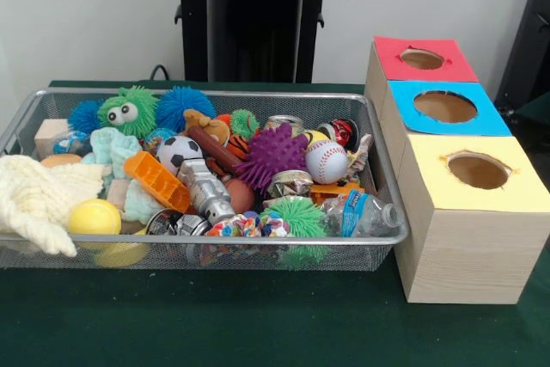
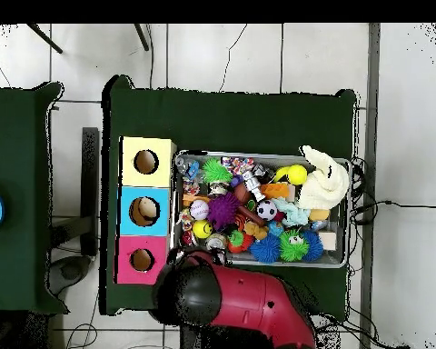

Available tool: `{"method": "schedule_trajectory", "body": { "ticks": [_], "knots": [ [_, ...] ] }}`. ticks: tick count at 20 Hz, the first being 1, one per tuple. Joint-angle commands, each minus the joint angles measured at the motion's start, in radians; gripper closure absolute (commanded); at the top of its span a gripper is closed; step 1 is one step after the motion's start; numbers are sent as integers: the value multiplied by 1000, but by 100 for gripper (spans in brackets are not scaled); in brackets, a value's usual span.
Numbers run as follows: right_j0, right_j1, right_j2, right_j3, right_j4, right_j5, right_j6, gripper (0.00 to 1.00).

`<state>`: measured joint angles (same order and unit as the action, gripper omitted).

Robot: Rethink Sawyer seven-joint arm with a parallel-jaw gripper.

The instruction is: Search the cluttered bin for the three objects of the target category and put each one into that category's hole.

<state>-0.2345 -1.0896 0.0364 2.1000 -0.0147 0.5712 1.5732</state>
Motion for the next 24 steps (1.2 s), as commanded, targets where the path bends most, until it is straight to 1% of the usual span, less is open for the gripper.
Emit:
{"method": "schedule_trajectory", "body": {
  "ticks": [1, 7, 10, 13, 17, 20, 24],
  "knots": [
    [-24, 145, 100, -166, -48, 9, 16, 0],
    [8, 211, 69, -274, -48, 35, 69, 0],
    [26, 250, 55, -340, -41, 50, 97, 0],
    [43, 296, 40, -431, -43, 86, 107, 0],
    [61, 348, 19, -532, -35, 122, 124, 0],
    [66, 393, 17, -614, -28, 162, 123, 0],
    [75, 419, 16, -666, -19, 200, 126, 0]
  ]
}}
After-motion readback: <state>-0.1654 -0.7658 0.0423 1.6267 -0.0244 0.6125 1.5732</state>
